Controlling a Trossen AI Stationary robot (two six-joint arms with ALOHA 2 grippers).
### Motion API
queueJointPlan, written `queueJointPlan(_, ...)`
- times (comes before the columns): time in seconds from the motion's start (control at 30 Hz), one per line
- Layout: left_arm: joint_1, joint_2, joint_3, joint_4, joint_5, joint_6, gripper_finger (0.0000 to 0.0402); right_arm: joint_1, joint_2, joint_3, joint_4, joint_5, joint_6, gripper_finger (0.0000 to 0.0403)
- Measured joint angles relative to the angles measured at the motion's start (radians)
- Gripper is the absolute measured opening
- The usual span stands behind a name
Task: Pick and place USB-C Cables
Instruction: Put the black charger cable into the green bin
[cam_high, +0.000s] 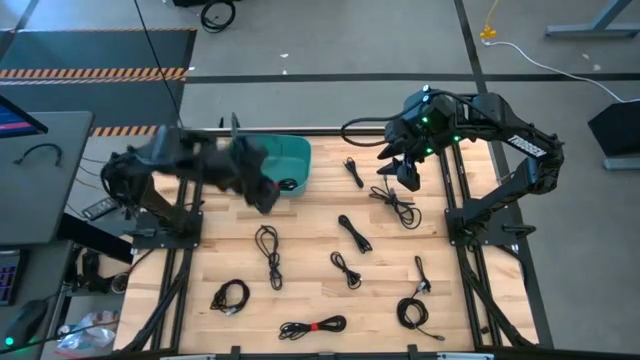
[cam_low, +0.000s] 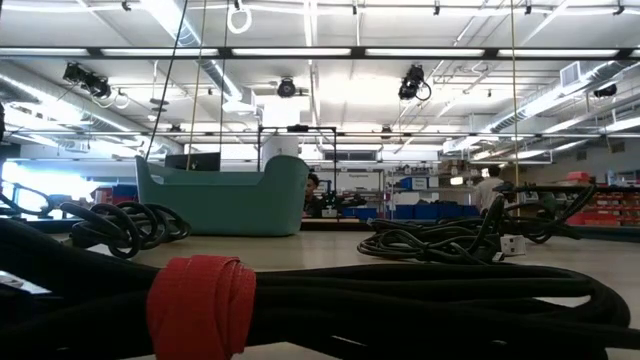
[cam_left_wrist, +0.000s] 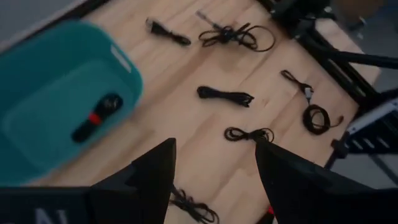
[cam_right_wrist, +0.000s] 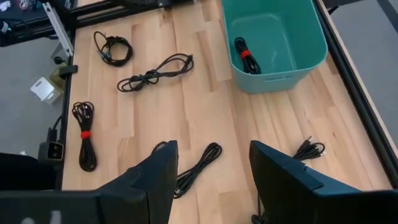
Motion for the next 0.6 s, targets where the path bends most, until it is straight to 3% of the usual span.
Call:
queueJointPlan(0.23, -0.164, 0.002, -0.295, -0.001, -0.032, -0.415, 0.0228, 0.0, 0.0, 0.0, 0.0, 0.028, -0.031, 0.0204)
queueJointPlan(0.4, -0.236, 0.003, -0.533, 0.009, 0.052, -0.767, 0.0228, 0.0, 0.0, 0.0, 0.0, 0.028, -0.05, 0.0204)
queueJointPlan(0.6, -0.28, 0.003, -0.767, 0.256, 0.139, -0.976, 0.0228, 0.0, 0.0, 0.0, 0.009, 0.028, -0.064, 0.0203)
